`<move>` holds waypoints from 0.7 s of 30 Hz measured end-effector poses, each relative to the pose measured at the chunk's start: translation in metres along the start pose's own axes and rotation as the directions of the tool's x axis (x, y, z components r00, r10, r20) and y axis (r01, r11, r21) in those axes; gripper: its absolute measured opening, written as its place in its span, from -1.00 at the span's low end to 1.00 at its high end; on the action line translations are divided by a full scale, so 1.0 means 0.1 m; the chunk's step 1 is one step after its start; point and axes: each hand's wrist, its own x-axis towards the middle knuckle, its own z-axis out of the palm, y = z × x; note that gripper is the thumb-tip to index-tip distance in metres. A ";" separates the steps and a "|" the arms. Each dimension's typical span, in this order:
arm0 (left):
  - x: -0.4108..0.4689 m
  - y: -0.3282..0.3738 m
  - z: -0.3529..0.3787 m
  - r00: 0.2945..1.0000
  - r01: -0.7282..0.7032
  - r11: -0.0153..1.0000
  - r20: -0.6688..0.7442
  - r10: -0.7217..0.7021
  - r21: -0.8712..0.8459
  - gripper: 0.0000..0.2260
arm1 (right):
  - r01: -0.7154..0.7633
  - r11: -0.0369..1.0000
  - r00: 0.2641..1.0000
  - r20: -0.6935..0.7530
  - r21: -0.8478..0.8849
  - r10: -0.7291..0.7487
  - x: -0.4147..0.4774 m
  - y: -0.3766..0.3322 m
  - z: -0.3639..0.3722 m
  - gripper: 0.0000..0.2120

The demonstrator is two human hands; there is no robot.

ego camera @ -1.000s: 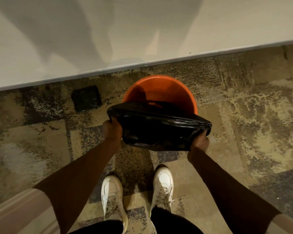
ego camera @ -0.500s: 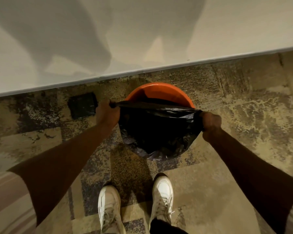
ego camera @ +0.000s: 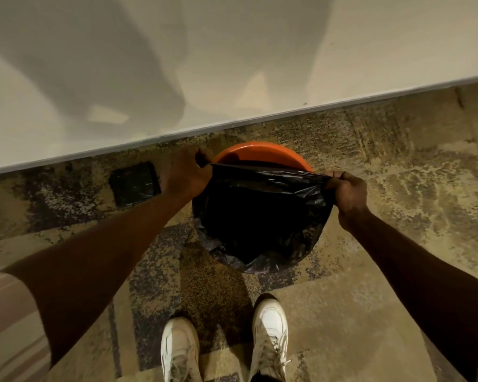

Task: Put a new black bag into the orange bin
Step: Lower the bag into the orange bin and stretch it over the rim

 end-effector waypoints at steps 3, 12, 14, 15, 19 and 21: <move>0.01 0.08 0.00 0.992 -0.124 0.992 -0.002 0.124 0.026 -0.87 | 0.044 0.998 0.998 0.049 -0.036 -0.042 0.06 0.03 -0.07 -0.92; 0.12 0.20 -0.04 0.977 -0.205 0.976 0.065 0.201 0.070 -0.85 | 0.223 0.967 0.965 0.171 -0.124 -0.200 0.12 0.01 -0.09 -0.78; 0.16 0.20 -0.04 0.974 -0.216 0.972 0.097 0.207 0.090 -0.87 | 0.229 0.967 0.965 0.159 -0.111 -0.210 0.15 0.00 -0.05 -0.81; 0.18 0.21 -0.04 0.971 -0.223 0.969 0.110 0.211 0.106 -0.87 | 0.235 0.966 0.964 0.153 -0.105 -0.218 0.16 0.00 -0.03 -0.84; 0.23 0.25 -0.01 0.963 -0.260 0.952 0.118 0.244 0.159 -0.82 | 0.231 0.969 0.968 0.125 -0.093 -0.219 0.22 -0.02 0.07 -0.78; 0.27 0.24 0.00 0.963 -0.262 0.951 0.111 0.247 0.161 -0.78 | 0.204 0.976 0.973 0.125 -0.078 -0.193 0.25 -0.06 0.13 -0.80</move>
